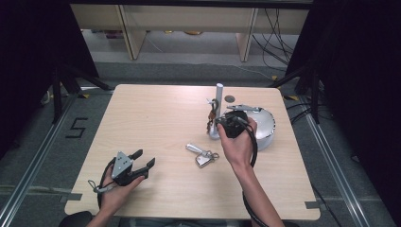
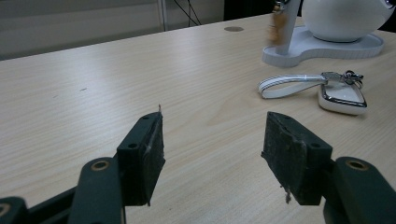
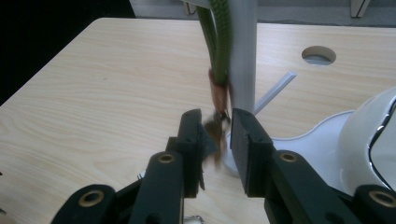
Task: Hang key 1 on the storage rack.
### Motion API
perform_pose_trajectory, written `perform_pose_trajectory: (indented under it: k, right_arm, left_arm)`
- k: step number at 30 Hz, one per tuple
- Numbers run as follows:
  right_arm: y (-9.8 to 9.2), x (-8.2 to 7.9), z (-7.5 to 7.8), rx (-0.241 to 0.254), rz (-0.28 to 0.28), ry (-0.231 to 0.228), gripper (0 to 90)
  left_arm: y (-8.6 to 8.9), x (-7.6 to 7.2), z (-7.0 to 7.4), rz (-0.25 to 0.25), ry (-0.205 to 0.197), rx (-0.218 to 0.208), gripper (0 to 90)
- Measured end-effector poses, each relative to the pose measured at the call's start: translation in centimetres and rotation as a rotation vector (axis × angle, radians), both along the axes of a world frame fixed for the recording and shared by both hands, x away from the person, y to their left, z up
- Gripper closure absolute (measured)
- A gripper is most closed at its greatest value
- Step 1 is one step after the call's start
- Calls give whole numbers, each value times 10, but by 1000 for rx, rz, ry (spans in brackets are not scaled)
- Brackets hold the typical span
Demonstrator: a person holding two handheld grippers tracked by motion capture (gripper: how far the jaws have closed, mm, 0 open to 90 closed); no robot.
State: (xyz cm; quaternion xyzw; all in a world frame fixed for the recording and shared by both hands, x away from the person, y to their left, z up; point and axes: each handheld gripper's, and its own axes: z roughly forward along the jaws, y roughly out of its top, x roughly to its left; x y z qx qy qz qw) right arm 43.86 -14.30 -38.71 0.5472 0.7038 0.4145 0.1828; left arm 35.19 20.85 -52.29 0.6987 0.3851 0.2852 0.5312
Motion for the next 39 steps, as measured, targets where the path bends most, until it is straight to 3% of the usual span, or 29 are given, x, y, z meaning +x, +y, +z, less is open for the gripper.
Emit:
perform_pose_trajectory:
  k: [9, 10, 11, 15, 18, 19, 21, 22, 23, 27, 29, 30, 31, 33, 35, 36, 39]
  right_arm:
    - [-15, -19, -3, -4, -6, -16, 659]
    - [-16, -23, -4, 16, -21, 9, 648]
    - [-23, -24, -8, -14, 7, -12, 643]
    - [-32, -35, -18, -11, 1, 17, 625]
    - [-38, -44, -27, -7, -21, 56, 620]
    - [-44, -45, -33, -33, 21, 51, 621]
    - [-47, -47, -41, -53, 42, 70, 624]
    - [-45, -50, -44, -38, 25, 101, 626]
    - [-49, -49, -48, -73, 53, 96, 629]
    - [-50, -51, -59, -89, 74, 142, 645]
    - [-47, -52, -64, -89, 75, 171, 649]
    - [-48, -51, -66, -101, 101, 175, 649]
    - [-43, -52, -68, -87, 86, 199, 649]
    - [-43, -47, -73, -123, 143, 188, 647]
    - [-39, -45, -77, -128, 167, 199, 645]
    - [-34, -47, -76, -128, 150, 230, 640]
    - [-29, -44, -78, -133, 164, 239, 634]
  left_arm:
    - [1, 0, 0, 4, 9, -4, 353]
    - [1, 0, 0, 1, 9, -5, 348]
    - [1, 0, 0, 0, 12, -4, 345]
    - [0, -1, 3, -15, 43, -13, 369]
    - [-3, -1, 13, -41, 22, -11, 382]
    - [-5, -1, 16, -49, 20, -12, 382]
    - [-9, 2, 20, -73, 6, -16, 382]
    - [-11, 2, 22, -76, 10, -11, 382]
    - [-13, 4, 23, -90, 2, -18, 381]
    - [-20, 6, 26, -113, 3, -7, 375]
    - [-23, 7, 29, -130, 9, 13, 372]
    - [-25, 8, 30, -138, 9, 17, 369]
    - [-26, 10, 31, -153, 5, 12, 367]
    - [-30, 10, 33, -161, 15, 16, 362]
    - [-34, 12, 34, -178, 14, 13, 356]
    - [-35, 12, 34, -181, 25, 19, 352]
    - [-42, 15, 35, -208, 31, 26, 349]
